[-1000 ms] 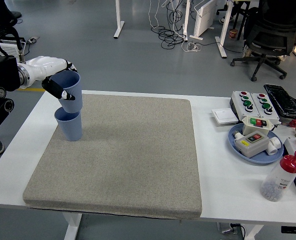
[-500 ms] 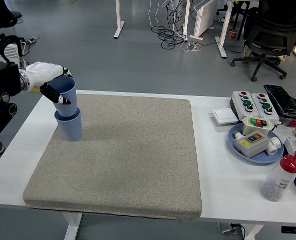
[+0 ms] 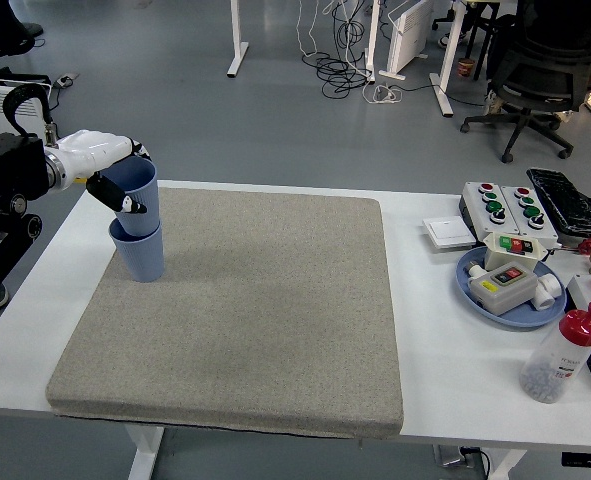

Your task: Push cup pick cup insert cup

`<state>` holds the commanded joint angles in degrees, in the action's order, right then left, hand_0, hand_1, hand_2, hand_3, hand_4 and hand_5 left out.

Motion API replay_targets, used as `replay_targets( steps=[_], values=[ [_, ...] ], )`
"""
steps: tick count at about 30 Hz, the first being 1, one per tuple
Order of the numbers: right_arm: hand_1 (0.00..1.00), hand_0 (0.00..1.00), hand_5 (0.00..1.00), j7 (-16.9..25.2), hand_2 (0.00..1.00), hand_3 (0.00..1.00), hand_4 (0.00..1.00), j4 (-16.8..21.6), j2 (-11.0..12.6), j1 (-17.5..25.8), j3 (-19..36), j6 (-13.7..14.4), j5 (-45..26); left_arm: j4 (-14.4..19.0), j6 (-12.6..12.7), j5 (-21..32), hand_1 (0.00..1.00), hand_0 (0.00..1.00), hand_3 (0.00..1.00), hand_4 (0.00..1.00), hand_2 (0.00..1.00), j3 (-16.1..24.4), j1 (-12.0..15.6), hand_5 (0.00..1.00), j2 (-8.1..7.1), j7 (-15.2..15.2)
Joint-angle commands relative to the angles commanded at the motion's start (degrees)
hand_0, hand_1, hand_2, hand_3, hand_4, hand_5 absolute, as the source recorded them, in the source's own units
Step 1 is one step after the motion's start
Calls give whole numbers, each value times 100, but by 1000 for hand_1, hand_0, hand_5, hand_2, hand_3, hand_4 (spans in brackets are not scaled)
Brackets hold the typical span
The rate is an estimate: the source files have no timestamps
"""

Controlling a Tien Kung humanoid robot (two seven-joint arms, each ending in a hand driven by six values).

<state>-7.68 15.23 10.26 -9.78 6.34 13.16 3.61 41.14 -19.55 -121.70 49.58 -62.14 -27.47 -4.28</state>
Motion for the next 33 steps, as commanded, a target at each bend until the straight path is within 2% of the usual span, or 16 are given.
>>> replay_targets(
  steps=[1,2,7,8,13,14,19,20,31,32,33],
  values=[
    [663,739,478,2,657,559,78,0,1,-2,-4,0,-8,-24,6,-15,553,412,580,569,571,-20,10,43,7,4],
    [663,739,477,4,657,559,78,0,1,-5,-7,0,-12,-50,22,-12,570,345,741,727,658,-44,25,196,12,4],
    [663,739,477,4,657,559,78,-2,1,-13,-5,-4,-8,-124,56,27,570,345,741,727,658,-119,72,196,42,1],
    [663,739,479,4,657,559,77,-3,1,-14,-4,-4,-5,-136,53,30,688,466,889,838,827,-127,75,351,48,1],
    [663,739,479,8,657,559,77,-3,2,-14,-13,-4,-25,-222,129,145,688,466,889,838,827,-201,118,351,61,-38],
    [663,739,476,7,657,559,77,-3,2,-15,-11,-5,-21,-241,161,193,862,772,993,920,963,-218,129,475,65,-41],
    [663,739,476,5,657,559,77,-4,4,-20,-8,-5,-13,-339,338,225,862,772,993,920,963,-211,175,475,96,11],
    [663,739,477,5,657,559,77,-5,4,-20,-6,-5,-10,-355,366,230,942,909,998,947,998,-206,181,523,100,18],
    [663,739,476,12,657,559,77,-8,2,-26,-12,-4,-23,-348,652,402,956,944,998,965,998,-106,249,550,96,41],
    [662,739,474,15,657,559,77,-8,2,-27,-17,-4,-31,-313,711,463,934,908,998,936,998,-73,280,629,87,22],
    [662,739,474,19,657,559,77,-9,2,-27,-23,-3,-43,-264,830,584,934,908,998,936,998,-25,324,629,73,-11]
  ],
)
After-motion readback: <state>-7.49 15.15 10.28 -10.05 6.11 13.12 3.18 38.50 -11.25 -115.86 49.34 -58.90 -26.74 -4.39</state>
